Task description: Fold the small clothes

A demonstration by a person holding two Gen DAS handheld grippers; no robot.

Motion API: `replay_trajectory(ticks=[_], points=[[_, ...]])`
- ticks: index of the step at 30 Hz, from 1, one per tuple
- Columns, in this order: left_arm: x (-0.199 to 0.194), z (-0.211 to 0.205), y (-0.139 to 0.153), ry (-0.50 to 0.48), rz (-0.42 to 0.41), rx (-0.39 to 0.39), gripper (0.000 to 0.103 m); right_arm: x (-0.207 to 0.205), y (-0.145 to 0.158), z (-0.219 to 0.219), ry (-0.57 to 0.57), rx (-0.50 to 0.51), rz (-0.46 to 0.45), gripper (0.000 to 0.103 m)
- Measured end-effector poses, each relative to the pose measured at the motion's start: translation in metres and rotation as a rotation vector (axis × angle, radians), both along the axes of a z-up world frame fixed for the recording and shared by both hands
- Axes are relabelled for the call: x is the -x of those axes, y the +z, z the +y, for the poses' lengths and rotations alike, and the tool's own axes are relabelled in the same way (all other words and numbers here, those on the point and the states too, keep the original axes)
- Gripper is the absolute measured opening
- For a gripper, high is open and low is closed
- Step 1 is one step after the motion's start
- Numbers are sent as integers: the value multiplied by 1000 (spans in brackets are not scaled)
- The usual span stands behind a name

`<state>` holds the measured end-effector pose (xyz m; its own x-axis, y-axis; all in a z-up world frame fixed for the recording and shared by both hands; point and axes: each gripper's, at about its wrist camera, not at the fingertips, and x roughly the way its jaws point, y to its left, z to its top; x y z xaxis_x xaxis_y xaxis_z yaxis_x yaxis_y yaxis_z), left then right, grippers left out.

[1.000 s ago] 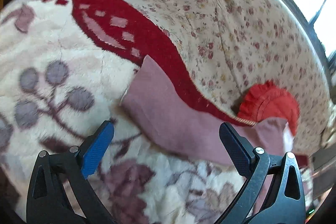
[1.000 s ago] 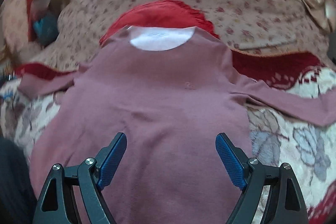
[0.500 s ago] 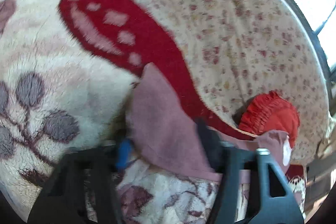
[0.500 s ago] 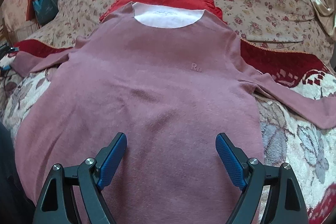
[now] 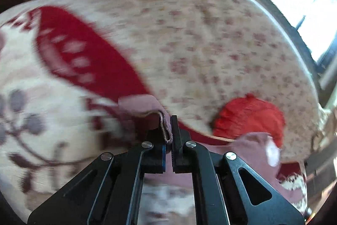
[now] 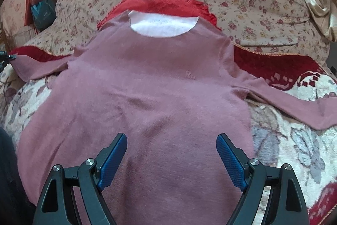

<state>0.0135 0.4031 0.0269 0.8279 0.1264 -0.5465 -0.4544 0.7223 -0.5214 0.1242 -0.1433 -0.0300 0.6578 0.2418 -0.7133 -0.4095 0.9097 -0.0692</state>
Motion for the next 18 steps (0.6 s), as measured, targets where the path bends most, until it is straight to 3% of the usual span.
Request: replay_trajectory(ticks=[6,10,14,18], points=[[-59,-98,40,-209,-141,27,2,-30,50,-21,-54,-111,24,85],[-94,-164,47,-328,-179,57,2,-63,72,-31,-88,-160,29,85],[-138,-235,35,-452,-168,86,2,-72,66,-47,-148,-122,-21,85],[-172,-289,17,-551,-149,107,2,-85,39,-69,-219,-150,107,85]])
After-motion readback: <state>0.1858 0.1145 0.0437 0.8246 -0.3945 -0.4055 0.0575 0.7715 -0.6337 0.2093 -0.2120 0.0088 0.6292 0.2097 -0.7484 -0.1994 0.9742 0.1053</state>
